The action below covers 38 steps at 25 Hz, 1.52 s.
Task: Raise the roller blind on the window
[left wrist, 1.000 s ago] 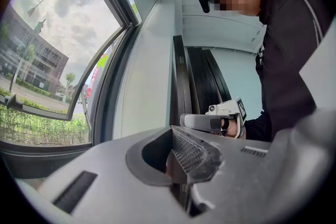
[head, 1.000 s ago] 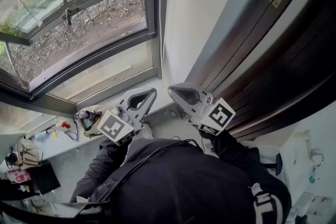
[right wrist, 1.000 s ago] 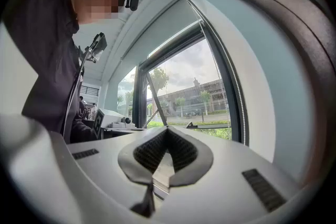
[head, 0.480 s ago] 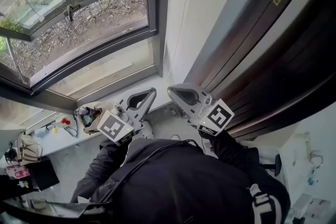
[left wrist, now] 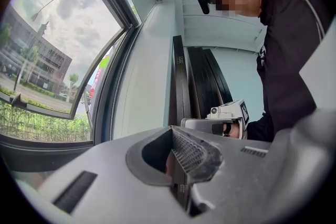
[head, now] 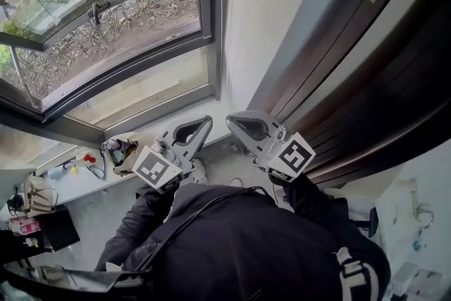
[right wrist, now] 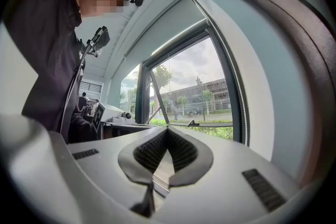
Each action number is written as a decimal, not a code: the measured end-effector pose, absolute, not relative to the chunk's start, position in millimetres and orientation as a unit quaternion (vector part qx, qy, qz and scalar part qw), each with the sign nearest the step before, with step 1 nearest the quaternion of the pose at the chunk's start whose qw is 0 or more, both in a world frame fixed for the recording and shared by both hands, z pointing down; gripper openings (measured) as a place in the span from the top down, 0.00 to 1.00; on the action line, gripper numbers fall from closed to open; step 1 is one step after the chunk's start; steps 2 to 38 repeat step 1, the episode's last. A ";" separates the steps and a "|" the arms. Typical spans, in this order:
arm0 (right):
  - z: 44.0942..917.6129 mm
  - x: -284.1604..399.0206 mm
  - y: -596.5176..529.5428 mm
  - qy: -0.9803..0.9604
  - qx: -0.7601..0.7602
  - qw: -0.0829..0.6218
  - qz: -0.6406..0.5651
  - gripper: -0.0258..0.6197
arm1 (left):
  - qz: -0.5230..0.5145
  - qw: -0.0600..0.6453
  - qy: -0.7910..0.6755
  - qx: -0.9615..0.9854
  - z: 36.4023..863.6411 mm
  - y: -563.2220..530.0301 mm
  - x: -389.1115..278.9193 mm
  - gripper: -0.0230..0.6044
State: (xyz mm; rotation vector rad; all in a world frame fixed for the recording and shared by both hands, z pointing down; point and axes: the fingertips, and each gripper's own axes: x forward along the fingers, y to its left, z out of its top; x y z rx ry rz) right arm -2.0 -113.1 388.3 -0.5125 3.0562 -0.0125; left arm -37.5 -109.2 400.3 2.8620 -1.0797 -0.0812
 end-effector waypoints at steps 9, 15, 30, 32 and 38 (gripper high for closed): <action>388.5 -0.8 -112.4 0.986 -0.166 0.019 -0.001 0.95 | -0.028 0.041 -0.352 0.935 400.3 -109.1 -36.2 0.95; 388.5 -0.8 -112.4 0.986 -0.166 0.019 -0.001 0.95 | -0.028 0.041 -0.352 0.935 400.3 -109.1 -36.2 0.95; 388.5 -0.8 -112.4 0.986 -0.166 0.019 -0.001 0.95 | -0.028 0.041 -0.352 0.935 400.3 -109.1 -36.2 0.95; 388.5 -0.8 -112.4 0.986 -0.166 0.019 -0.001 0.95 | -0.028 0.041 -0.352 0.935 400.3 -109.1 -36.2 0.95; 388.5 -0.8 -112.4 0.986 -0.166 0.019 -0.001 0.95 | -0.028 0.041 -0.352 0.935 400.3 -109.1 -36.2 0.95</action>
